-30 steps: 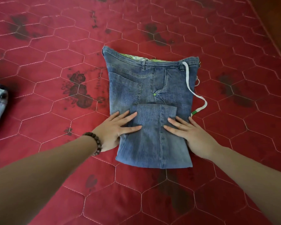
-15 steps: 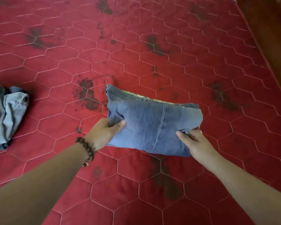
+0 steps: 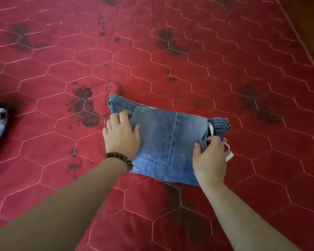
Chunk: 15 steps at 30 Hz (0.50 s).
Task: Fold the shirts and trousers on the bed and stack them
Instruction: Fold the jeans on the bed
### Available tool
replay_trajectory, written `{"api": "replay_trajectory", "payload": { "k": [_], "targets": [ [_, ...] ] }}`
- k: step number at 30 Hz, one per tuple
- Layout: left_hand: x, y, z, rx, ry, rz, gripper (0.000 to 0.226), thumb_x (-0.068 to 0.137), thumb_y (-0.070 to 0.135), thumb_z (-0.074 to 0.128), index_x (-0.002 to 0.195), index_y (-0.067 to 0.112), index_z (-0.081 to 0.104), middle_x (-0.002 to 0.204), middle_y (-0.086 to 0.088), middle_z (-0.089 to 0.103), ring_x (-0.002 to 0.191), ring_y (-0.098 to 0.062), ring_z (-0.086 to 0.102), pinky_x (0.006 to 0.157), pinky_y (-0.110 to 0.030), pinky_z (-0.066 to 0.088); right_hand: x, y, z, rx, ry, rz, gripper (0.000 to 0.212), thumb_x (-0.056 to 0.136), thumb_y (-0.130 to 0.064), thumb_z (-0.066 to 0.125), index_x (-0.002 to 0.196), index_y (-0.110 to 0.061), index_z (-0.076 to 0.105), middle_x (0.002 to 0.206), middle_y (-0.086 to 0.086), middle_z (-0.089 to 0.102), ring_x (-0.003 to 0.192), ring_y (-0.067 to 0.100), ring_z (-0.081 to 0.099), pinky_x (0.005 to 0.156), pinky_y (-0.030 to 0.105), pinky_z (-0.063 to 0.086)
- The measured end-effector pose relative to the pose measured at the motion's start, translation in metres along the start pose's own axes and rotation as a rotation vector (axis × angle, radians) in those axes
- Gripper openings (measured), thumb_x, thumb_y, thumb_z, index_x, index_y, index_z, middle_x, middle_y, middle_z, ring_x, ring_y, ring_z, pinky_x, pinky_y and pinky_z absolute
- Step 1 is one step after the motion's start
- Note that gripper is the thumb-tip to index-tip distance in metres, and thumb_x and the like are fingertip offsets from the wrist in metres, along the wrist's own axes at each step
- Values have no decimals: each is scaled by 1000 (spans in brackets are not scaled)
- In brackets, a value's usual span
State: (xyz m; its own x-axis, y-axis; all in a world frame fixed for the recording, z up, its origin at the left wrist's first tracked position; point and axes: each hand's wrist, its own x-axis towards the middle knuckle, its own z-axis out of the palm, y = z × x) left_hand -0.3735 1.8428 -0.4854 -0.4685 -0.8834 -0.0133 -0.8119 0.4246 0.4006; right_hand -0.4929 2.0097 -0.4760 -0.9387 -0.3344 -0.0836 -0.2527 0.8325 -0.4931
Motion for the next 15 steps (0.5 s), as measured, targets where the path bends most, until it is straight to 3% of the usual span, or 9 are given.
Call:
{"api": "replay_trajectory", "payload": {
  "k": [2, 4, 6, 8, 11, 15],
  "targets": [
    [-8, 10, 3, 38, 93, 327, 40, 90, 34, 48, 126, 17, 54, 131, -8, 52, 121, -31, 46, 99, -45, 30, 0, -14, 2, -127, 180, -270, 32, 87, -21, 59, 117, -9, 55, 116, 11, 58, 108, 29, 55, 87, 44, 45],
    [-10, 18, 15, 120, -91, 557, 52, 92, 43, 34, 138, 24, 47, 149, -5, 40, 139, -28, 32, 112, -49, 23, 5, -24, 18, -244, 87, -490, 46, 89, -27, 44, 132, -10, 52, 139, 12, 49, 133, 30, 41, 108, 51, 31],
    [-8, 21, 32, 240, -299, 592, 60, 94, 50, 15, 151, 34, 21, 160, 3, 15, 149, -23, 6, 119, -52, 6, 6, -23, 41, -352, -92, -551, 56, 93, -33, 28, 144, -13, 42, 154, 7, 34, 146, 27, 23, 116, 59, 16],
    [-3, 13, 51, 277, -329, 590, 59, 95, 52, 8, 152, 37, 7, 161, 7, 4, 149, -21, -5, 119, -51, 0, 11, -14, 59, -384, -163, -508, 58, 96, -36, 22, 150, -18, 31, 159, 3, 22, 148, 24, 12, 117, 60, 10],
    [1, 3, 64, 229, -297, 621, 57, 97, 51, 16, 152, 35, 12, 161, 7, 6, 149, -22, -3, 119, -52, 3, 14, -3, 71, -370, -138, -490, 58, 97, -38, 21, 153, -23, 20, 161, 0, 12, 149, 20, 3, 119, 55, 7],
    [5, 3, 66, 140, -322, 627, 60, 96, 54, 19, 153, 36, 9, 162, 8, 0, 148, -18, -10, 119, -48, -3, 17, -3, 75, -328, -163, -473, 59, 97, -40, 19, 154, -22, 15, 161, -2, 7, 149, 17, -1, 120, 52, 6]
  ]
}}
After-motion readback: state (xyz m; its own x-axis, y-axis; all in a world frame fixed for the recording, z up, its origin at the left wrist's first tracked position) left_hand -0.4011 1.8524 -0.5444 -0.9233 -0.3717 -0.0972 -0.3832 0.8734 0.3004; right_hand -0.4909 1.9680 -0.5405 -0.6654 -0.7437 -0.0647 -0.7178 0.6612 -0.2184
